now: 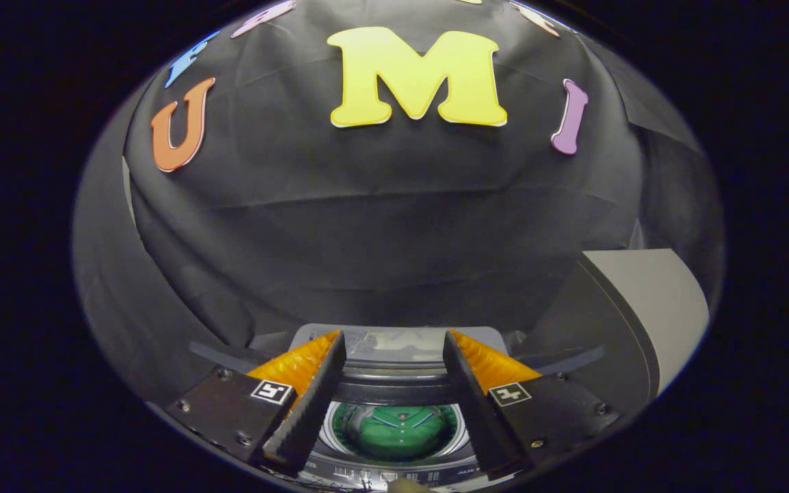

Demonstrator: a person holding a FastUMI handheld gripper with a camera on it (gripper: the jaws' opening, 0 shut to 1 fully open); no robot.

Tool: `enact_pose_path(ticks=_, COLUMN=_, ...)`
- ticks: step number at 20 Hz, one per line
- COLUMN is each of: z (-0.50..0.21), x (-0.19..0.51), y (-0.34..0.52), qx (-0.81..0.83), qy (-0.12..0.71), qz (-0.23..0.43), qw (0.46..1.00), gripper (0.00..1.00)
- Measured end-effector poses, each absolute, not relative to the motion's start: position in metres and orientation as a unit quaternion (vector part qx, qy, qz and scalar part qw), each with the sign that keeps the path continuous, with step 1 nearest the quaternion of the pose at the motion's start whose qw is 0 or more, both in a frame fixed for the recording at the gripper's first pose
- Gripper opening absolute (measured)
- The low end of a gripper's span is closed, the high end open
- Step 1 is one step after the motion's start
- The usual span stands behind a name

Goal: Put the clothes into the washing machine and then close the washing machine lid.

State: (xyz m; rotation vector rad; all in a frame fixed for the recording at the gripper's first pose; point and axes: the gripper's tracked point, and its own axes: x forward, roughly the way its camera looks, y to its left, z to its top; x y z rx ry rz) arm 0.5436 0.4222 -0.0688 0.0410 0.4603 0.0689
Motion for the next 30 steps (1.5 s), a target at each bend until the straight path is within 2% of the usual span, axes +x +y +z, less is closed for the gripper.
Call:
enact_pose_path(ticks=8, z=-0.110, x=0.497, y=0.423, qx=0.014, qy=0.264, qz=0.055, qw=0.963, gripper=0.89)
enact_pose_path(ticks=17, z=-0.112, x=0.471, y=0.418, qx=0.009, qy=0.276, qz=0.065, qw=0.959, gripper=0.89)
enact_pose_path(ticks=22, z=-0.089, x=0.433, y=0.401, qx=0.011, qy=0.248, qz=0.081, qw=0.965, gripper=0.89)
enact_pose_path(ticks=30, z=-0.008, x=0.329, y=0.334, qx=0.026, qy=0.134, qz=0.109, qw=0.985, gripper=0.89)
